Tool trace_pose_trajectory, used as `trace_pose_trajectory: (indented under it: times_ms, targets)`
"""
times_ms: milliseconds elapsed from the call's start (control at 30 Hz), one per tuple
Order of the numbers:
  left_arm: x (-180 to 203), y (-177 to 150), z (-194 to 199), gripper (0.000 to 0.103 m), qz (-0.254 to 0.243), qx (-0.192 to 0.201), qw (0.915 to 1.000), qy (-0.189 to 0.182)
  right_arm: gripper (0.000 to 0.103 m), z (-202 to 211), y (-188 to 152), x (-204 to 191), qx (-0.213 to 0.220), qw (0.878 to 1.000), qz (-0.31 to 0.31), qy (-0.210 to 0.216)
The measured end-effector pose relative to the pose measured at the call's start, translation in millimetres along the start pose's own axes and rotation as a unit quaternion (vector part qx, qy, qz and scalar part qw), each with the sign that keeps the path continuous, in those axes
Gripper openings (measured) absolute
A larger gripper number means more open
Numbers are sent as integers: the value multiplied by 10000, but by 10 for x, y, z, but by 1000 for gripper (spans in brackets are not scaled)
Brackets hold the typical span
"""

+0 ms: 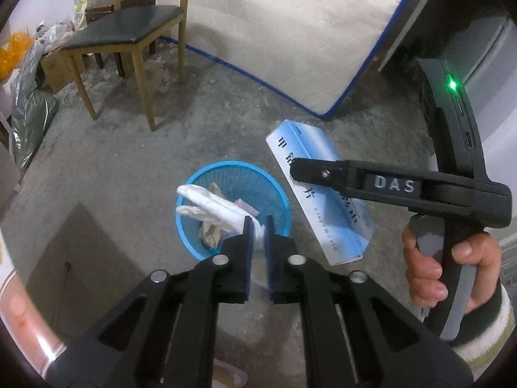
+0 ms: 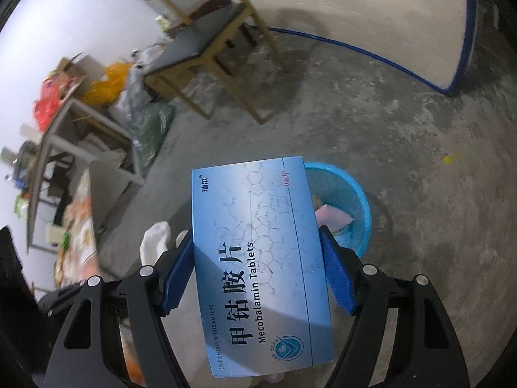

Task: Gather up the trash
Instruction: 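Open both tools to drop the box and cloth into the wastebasket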

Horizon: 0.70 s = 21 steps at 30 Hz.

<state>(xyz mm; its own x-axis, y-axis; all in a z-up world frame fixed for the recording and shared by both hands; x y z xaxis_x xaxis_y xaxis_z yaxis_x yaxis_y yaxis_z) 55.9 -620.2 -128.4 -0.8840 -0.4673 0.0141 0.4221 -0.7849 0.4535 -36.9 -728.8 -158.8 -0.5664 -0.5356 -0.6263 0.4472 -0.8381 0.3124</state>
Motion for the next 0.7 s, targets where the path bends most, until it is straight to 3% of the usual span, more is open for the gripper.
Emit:
trace_pose_trajectory:
  times_ms: [33,100,133,233,467,600,700]
  targets:
    - [13,-6,-48,29,8,-24,10000,47,81,-61,31,58,0,10000,-52,-54]
    - [2,15,-214,43,27,-55,9997,233,81,-223,71,221,9,9995,-187,-270]
    - [5,20,-255,44,8,-20,9991,423,81,-272,77,275,26,9989,-210,-409]
    - [10,-12,-281,54,-17,72,9993,380,81,-400,39,356,36,9982,-173,-570]
    - [-142,-123,-104,58,139,133,9995,269,81,-327,-171,376,85,9981,-67,-600]
    - [-242,-210,221,63,236,302,9988,299,81,-72,-328,244,226,9977,157,-613]
    - [-301,-302,491,71,313,524,9977,292,89,151,-480,94,386,9955,489,-715]
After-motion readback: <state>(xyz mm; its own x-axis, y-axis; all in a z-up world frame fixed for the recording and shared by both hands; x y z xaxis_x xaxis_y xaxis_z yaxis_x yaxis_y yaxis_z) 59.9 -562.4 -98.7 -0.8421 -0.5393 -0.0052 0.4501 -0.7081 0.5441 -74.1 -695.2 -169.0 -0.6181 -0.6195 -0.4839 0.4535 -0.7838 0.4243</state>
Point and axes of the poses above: each gripper's, at about its wrist camera, not at the fingertips, and z roughly against the way its jaws point, x to its right, y to its top, the point moved 8 cm from there along -z, roughly the way its jaws point, and after that the axes turned 14 degrees about y, right-handed, at the moved point
